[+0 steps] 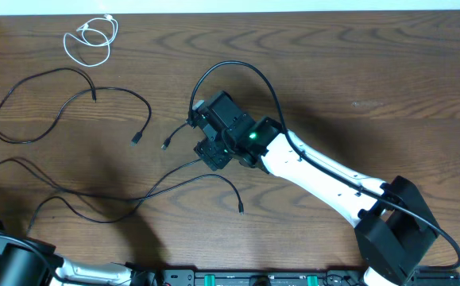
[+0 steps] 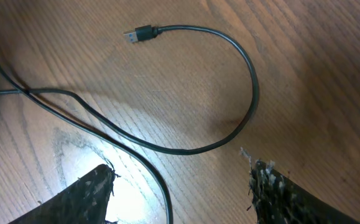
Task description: Untangle cables
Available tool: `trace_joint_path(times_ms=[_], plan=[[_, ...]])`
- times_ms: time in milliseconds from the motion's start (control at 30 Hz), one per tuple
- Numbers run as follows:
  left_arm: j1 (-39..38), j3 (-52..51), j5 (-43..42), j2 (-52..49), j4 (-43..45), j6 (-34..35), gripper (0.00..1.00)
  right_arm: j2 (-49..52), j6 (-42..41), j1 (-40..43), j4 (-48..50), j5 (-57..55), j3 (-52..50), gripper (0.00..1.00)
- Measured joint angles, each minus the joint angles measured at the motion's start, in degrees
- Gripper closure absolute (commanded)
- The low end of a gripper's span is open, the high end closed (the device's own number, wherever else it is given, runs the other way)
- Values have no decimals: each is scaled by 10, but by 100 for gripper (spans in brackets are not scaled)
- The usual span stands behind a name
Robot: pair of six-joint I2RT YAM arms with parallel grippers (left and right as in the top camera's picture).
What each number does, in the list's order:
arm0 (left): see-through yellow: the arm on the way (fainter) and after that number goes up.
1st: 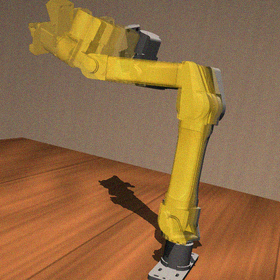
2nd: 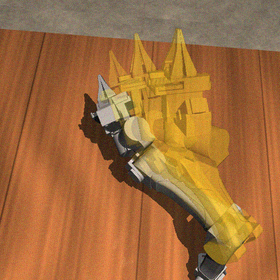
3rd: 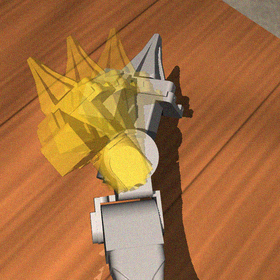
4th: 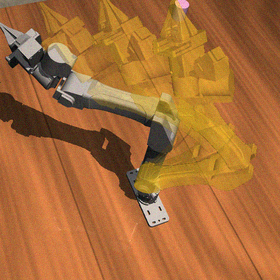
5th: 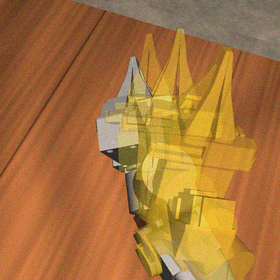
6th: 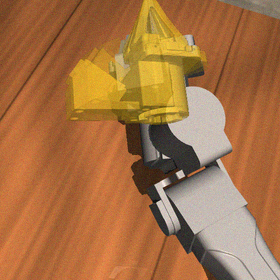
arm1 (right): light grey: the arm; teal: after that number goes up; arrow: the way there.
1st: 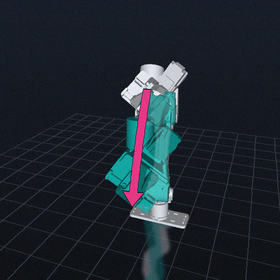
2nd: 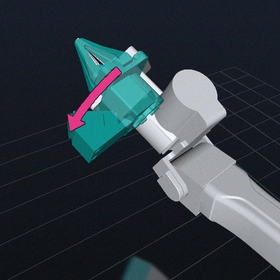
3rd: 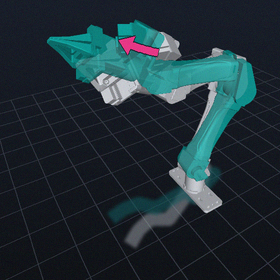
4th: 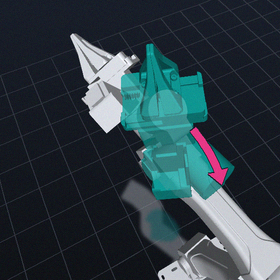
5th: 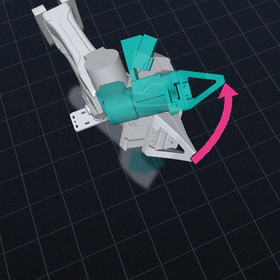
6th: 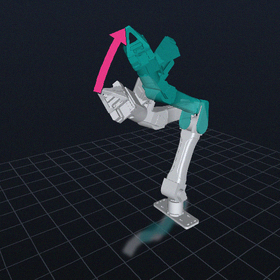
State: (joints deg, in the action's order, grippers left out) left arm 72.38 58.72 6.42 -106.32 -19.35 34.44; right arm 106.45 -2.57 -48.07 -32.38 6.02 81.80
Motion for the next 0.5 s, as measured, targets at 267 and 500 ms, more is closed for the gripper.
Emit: trace_joint_path(times_ms=[267,500], plan=[[0,9,-9,-11,33,-30,93,0,0,0,-6,0,0,33],[0,47,-38,-34,31,-56,92,0,0,0,-8,0,0,33]])
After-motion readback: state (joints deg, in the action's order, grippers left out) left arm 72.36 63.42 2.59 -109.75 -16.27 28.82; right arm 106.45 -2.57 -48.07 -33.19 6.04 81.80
